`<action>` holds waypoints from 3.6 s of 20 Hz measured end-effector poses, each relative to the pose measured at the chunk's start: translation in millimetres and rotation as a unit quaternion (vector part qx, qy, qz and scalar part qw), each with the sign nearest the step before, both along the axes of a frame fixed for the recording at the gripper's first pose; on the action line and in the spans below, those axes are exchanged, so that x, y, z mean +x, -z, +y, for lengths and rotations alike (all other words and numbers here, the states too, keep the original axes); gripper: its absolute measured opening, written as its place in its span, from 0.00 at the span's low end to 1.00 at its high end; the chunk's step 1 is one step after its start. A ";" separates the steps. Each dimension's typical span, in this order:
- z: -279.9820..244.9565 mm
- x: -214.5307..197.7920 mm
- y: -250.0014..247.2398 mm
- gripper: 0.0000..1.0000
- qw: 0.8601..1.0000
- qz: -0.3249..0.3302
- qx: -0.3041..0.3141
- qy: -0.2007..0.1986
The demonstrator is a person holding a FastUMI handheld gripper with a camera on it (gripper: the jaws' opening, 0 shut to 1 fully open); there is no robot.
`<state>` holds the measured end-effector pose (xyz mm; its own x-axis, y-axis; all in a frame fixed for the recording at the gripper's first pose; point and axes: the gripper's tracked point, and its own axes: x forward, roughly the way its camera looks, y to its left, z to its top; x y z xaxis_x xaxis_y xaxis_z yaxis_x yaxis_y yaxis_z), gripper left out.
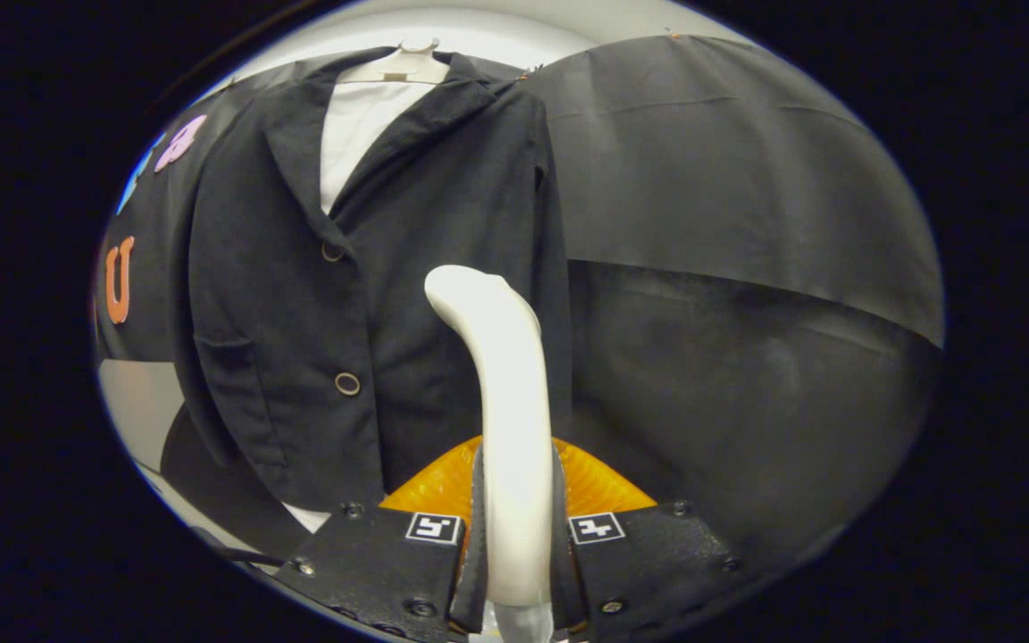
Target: Iron the clothes twice with a garment steamer, once on the left side and once on the right side.
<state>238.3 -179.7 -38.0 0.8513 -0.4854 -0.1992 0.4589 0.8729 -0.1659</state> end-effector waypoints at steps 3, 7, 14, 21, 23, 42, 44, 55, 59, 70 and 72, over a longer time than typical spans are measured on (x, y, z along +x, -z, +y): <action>3.4 -3.5 11.7 0.31 1.000 0.009 0.004 -0.001; 6.9 -4.5 22.8 0.31 1.000 0.018 0.005 -0.003; 15.8 -5.8 46.8 0.31 0.999 0.043 0.015 -0.007; 25.0 -13.6 70.1 0.31 0.997 0.067 0.031 -0.005; 27.2 -16.9 79.3 0.31 0.996 0.078 0.036 -0.002; 64.3 -52.5 123.8 0.31 0.992 0.111 0.057 -0.005; 80.8 -60.6 114.7 0.31 0.993 0.103 0.050 -0.013; 192.7 -129.0 44.2 0.31 0.998 0.017 0.028 -0.057; 232.6 -149.0 9.6 0.31 0.995 -0.010 0.031 -0.096; 262.8 -243.2 -42.4 0.31 0.966 -0.080 0.029 -0.244; 258.7 -256.7 -44.4 0.31 0.961 -0.084 0.026 -0.262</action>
<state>-18.4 79.0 6.4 0.9984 0.0255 -0.0510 -0.0294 0.9966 -0.0771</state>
